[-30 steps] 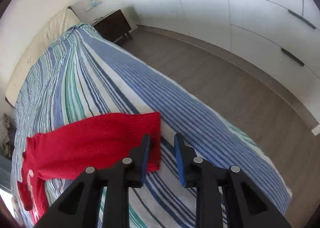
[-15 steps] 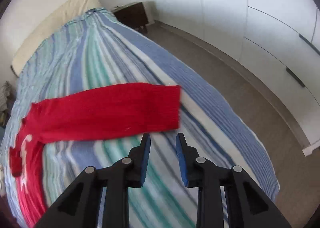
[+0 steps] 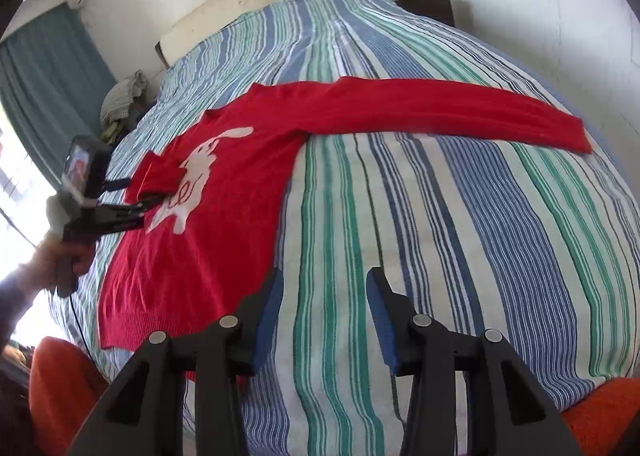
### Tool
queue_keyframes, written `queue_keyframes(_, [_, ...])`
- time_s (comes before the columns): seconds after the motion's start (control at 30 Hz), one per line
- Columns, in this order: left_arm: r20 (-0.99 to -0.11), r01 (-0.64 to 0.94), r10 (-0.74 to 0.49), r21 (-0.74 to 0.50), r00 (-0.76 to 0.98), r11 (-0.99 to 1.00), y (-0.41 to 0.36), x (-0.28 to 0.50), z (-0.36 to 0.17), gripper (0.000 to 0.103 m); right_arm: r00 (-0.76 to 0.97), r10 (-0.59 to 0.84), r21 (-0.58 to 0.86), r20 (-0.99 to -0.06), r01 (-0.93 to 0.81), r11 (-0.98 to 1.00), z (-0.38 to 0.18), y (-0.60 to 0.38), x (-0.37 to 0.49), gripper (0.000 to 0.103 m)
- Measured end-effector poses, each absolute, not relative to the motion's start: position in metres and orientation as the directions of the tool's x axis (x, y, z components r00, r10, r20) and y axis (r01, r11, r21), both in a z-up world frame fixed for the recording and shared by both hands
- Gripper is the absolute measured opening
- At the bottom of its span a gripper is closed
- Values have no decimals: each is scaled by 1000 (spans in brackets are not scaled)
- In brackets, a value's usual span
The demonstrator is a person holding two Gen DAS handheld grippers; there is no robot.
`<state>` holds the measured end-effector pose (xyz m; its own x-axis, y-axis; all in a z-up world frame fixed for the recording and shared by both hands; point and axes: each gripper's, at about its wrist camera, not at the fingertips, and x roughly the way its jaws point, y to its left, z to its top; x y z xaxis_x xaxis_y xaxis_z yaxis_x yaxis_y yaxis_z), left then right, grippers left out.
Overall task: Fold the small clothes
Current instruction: 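Grasp the other sleeve cuff with the left gripper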
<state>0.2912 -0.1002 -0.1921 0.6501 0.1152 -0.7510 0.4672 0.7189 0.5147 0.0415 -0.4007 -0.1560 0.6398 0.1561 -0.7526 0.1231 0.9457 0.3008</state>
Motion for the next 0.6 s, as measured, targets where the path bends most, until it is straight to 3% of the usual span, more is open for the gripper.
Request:
queue_keyframes(0.03, [-761, 466, 117, 502, 638, 729, -100, 299, -196, 41, 639, 161, 294, -752, 107, 950, -156, -396, 43, 43])
queue_keyframes(0.07, [-780, 461, 100, 462, 617, 757, -97, 306, -195, 11, 636, 169, 293, -753, 95, 951, -157, -394, 44, 43])
queue_keyframes(0.13, [-794, 408, -34, 274, 607, 871, -75, 313, -169, 12, 625, 174, 290, -761, 88, 953, -162, -391, 45, 43])
queue_keyframes(0.23, [-752, 230, -255, -141, 607, 963, 7, 320, -118, 13, 609, 186, 288, -771, 72, 955, -165, -387, 45, 43])
queue_keyframes(0.3, [-704, 95, -314, -332, 637, 938, 75, 321, -101, 15, 610, 189, 286, -769, 65, 956, -165, -387, 44, 43])
queue_keyframes(0.37, [-695, -52, -260, -393, 671, 918, 144, 322, -102, 17, 612, 191, 290, -768, 65, 955, -166, -388, 45, 43])
queue_keyframes(0.53, [-816, -371, -63, -328, 574, 869, 263, 322, -167, 20, 588, 204, 305, -783, 76, 949, -173, -388, 49, 43])
queue_keyframes(0.6, [-838, -412, -109, -371, 535, 832, 286, 319, -193, 39, 580, 199, 298, -790, 79, 951, -175, -387, 50, 43])
